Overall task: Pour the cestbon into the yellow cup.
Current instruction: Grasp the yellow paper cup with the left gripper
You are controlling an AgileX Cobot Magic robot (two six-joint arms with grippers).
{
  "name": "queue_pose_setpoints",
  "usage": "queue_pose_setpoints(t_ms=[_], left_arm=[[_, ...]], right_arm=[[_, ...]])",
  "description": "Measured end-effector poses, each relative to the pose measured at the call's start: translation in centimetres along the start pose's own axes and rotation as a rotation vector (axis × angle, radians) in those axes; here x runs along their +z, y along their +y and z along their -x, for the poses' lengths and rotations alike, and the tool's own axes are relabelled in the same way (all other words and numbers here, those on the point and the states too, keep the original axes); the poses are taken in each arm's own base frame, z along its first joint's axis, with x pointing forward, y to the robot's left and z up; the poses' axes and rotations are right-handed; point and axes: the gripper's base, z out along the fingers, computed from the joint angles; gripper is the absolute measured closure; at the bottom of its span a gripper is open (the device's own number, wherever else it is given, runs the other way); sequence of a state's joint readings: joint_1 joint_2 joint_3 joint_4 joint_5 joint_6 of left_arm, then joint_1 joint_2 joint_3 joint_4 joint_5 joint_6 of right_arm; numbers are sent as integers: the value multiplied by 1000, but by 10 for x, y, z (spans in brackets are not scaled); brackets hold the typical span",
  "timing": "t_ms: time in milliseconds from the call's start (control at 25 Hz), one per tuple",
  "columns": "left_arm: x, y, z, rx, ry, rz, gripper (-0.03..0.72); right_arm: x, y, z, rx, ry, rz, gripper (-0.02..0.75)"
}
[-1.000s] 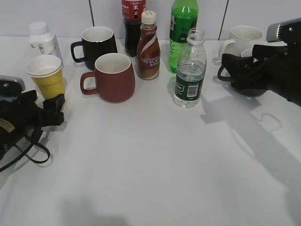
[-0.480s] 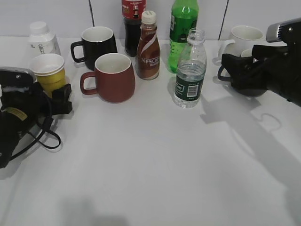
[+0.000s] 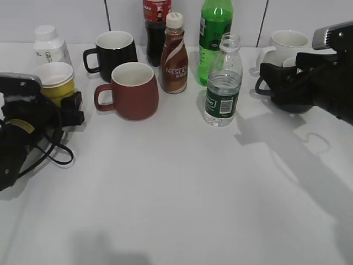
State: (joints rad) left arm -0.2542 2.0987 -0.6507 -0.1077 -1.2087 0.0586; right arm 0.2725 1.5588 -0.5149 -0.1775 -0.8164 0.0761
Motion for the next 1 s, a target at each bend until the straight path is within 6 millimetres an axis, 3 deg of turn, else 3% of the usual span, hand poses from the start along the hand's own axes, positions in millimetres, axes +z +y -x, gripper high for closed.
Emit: queue_pose_setpoints(t_ms=[200, 560, 800, 1000], left_arm=[[2, 0, 2, 0, -9, -1, 137], [3, 0, 3, 0, -13, -1, 319], [-1, 0, 0, 2, -9, -1, 336], [-18, 1, -3, 9, 4, -6, 340]], right_arm=[[0, 0, 0, 0, 0, 0, 150], [0, 1, 0, -10, 1, 10, 150], [0, 8, -1, -72, 7, 84, 150], [-1, 16, -4, -104, 26, 182, 150]])
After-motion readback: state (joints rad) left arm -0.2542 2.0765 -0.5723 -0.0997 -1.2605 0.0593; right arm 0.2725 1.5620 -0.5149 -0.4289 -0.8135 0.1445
